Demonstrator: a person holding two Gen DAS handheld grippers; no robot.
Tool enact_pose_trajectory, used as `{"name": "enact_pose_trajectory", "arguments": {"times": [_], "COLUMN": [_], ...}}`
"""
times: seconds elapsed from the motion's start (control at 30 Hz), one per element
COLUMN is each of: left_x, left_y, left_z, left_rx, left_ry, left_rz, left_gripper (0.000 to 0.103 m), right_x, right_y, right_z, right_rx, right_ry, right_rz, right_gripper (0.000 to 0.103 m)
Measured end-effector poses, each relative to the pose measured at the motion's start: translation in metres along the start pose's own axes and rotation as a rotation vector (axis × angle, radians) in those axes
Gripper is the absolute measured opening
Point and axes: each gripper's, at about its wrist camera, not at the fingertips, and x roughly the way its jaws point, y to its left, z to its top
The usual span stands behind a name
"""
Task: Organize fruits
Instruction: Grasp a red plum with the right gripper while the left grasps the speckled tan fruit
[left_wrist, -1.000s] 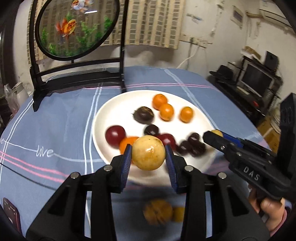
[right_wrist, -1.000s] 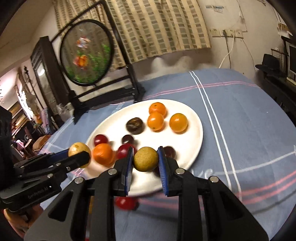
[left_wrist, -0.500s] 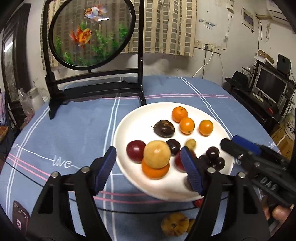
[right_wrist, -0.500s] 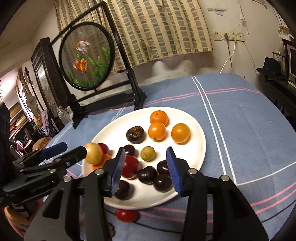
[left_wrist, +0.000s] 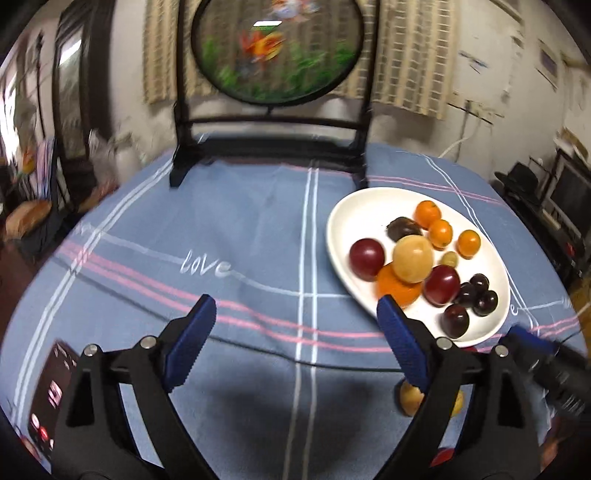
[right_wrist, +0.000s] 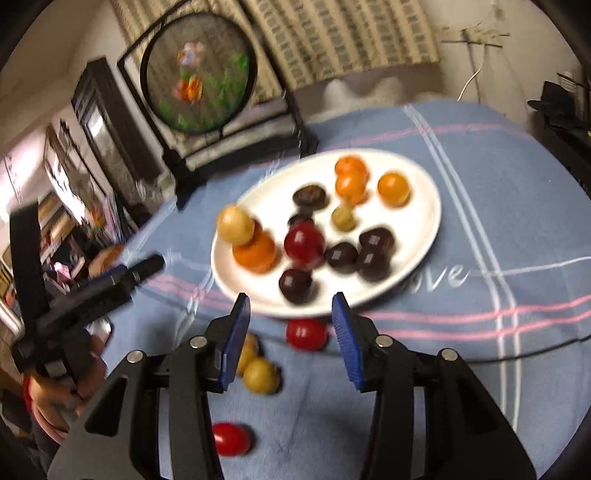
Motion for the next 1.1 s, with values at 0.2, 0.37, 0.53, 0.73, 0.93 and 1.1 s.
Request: {"name": "enact_pose_trajectory", "arguments": {"times": [0.2, 0.37, 0.53, 0.73, 0.93, 1.1], "left_x": [-0.004, -0.007, -0.004, 0.001, 0.002, 0.015], "left_y": [0.007, 0.000, -0.002, -0.030, -0.047, -0.048], "left_z": [0.000, -0.002, -0.003, -0.022, -0.041, -0.048], "left_rx": [-0.025, -0.001, 0.030, 0.286, 0.463, 0.478], "left_ry": [-0.005, -0.010, 0.015, 0.109, 0.143, 0.198], "left_rz": [-0.013, -0.029, -0.055, -0.289, -0.363, -0.404], "left_gripper": [0.090, 0.090, 0.090, 0.088, 0.074, 0.070], "right_x": [0.032, 0.048, 0.042, 0.012, 0.005, 0.008], "right_y": [0.008, 0.008, 0.007, -0.011, -0.015, -0.011], "right_z": [-0.012, -0.012, -0.012, -0.005, -0.006, -0.005], "right_rx": [-0.068, -0.103, -0.101, 0.034, 0.058, 0.051], "right_ry": [0.083, 0.105, 0.118, 0.069, 0.066, 0.079], "right_rz": [-0.070, -0.128, -0.099, 0.002, 0.010, 0.026], "right_gripper": [0.043, 0.035, 0.029, 0.029, 0.030, 0.030]}}
